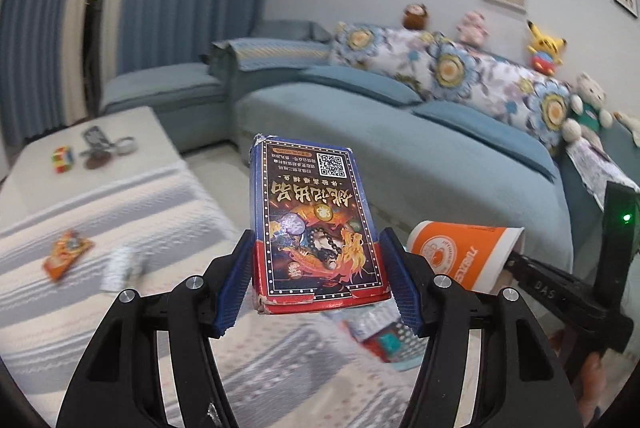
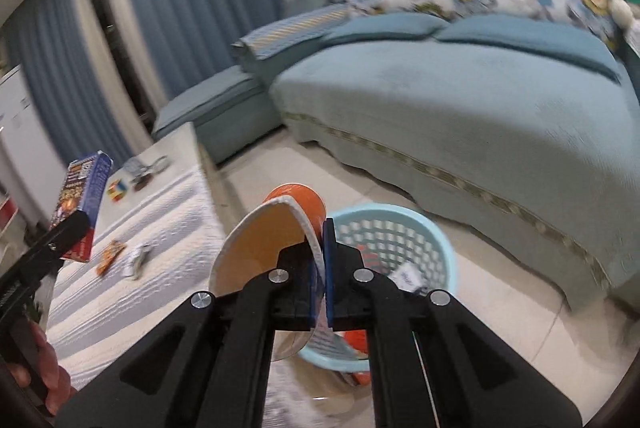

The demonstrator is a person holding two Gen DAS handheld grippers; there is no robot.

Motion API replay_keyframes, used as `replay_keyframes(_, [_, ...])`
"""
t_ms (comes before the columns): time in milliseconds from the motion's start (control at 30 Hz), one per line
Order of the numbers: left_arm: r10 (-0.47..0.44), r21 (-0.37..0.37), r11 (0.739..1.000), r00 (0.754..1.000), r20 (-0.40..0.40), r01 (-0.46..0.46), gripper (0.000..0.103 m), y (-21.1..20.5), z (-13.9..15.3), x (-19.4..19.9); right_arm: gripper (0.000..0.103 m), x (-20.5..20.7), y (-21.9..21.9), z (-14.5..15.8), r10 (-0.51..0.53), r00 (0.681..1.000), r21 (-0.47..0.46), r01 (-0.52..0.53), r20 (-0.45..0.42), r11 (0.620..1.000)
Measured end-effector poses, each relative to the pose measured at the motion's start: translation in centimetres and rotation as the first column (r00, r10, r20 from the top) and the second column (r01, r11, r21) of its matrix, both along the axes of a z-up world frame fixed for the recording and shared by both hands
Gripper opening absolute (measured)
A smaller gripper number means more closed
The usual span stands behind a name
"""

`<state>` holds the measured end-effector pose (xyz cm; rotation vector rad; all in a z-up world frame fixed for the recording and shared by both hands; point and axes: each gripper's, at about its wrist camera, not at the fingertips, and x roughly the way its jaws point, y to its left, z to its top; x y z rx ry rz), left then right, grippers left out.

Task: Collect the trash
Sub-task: 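Carry card box and orange cup over the basket and release both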

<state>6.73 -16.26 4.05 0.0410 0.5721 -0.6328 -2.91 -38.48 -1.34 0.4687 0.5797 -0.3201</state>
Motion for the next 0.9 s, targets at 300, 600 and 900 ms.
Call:
replay_keyframes(300, [-0.104, 0.053, 0.992, 0.969, -0.222, 0.119, 0.06, -6.4, -8.2, 4.1, 0.002, 1.5, -3.5, -7.4, -0.06, 0.984, 0.063, 0.071, -0.165, 0.995])
replay_keyframes(600, [-0.121, 0.042, 0.989, 0.931, -0.345, 0.145, 0.063, -7.3, -13.0, 5.6, 0.01, 3.8, -3.6, -11.4, -0.023, 0.966, 0.128, 0.058, -0.256, 0.99])
replay_keyframes(900, [-0.112, 0.024, 0.991, 0.93, -0.35, 0.129, 0.065, -5.4, -12.7, 5.5, 0.053, 2.3, -2.5, -10.5, -0.025, 0.974, 0.106, 0.05, -0.226, 0.993])
